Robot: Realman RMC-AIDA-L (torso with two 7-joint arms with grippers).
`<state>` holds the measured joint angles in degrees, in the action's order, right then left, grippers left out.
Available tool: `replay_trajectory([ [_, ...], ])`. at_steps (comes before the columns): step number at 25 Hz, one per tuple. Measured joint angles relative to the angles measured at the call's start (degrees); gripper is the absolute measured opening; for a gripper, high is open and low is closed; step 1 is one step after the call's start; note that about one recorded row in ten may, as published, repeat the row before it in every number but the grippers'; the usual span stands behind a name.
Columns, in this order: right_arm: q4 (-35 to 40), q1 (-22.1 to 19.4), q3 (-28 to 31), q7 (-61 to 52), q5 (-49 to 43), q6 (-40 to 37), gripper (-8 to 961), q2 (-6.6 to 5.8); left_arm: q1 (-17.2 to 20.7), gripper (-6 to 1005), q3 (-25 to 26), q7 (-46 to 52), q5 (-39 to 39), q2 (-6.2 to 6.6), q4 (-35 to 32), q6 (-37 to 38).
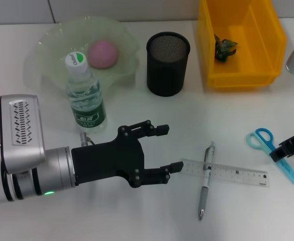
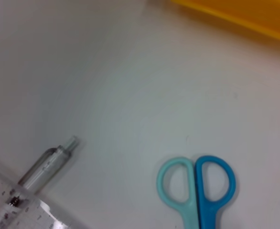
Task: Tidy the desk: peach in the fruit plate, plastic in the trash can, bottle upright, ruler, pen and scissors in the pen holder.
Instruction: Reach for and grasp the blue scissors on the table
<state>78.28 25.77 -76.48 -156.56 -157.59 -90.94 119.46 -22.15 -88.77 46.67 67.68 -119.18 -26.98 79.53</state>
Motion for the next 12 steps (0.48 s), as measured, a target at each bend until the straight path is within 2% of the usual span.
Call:
replay_trajectory([
  [1, -0.13, 0.07, -0.05, -0.06, 0.02, 0.1, 467, 0.0, 0.0, 807, 0.0, 0.0, 0.0, 0.0, 0.0, 0.0],
  [12, -2.93, 1.51, -1.49, -0.32, 0.28, 0.86, 395, 0.06, 0.0, 807, 0.0, 0.0, 0.0, 0.0, 0.0, 0.0],
])
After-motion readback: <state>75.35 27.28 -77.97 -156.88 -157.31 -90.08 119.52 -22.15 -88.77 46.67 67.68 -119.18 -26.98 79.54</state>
